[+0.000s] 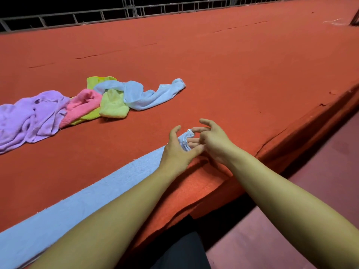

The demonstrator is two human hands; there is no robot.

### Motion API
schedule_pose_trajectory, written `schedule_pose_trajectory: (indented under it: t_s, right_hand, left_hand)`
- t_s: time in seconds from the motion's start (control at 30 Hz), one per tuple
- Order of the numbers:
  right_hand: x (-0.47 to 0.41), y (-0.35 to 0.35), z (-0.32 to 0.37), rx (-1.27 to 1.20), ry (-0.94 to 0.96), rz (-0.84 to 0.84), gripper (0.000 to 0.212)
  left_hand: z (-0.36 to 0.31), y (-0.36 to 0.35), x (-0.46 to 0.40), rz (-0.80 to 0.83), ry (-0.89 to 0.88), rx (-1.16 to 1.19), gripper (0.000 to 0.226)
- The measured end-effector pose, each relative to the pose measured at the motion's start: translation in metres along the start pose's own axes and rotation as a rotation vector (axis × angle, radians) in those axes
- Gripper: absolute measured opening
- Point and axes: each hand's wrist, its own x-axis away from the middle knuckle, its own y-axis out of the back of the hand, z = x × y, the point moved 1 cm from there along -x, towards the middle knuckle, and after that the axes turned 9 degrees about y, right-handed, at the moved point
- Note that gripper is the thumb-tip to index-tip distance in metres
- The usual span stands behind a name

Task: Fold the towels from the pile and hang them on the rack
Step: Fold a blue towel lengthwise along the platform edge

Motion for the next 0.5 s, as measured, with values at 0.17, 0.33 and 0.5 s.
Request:
schedule_pose_trajectory:
  t_s: [0.17,0.33,0.5]
  right_hand:
    - [-0.004,0.009,-0.002,0.113,0.159,0.093,0.065]
    - [-0.010,0.015,-0.007,0.291,0.279,0.253,0.073]
    - [-0.015,-0.005,0.005,0.099,0.244,0.432,0.052]
  left_hand:
    - [-0.007,0.007,-0.006,-0.173,-0.048,0.018,0.057]
    - [-0.005,0.019,0.003,-0.190,-0.094,0.119,0.044]
    - [-0.012,0.039,0.023,-0.189,-0.112,0.172,0.045]
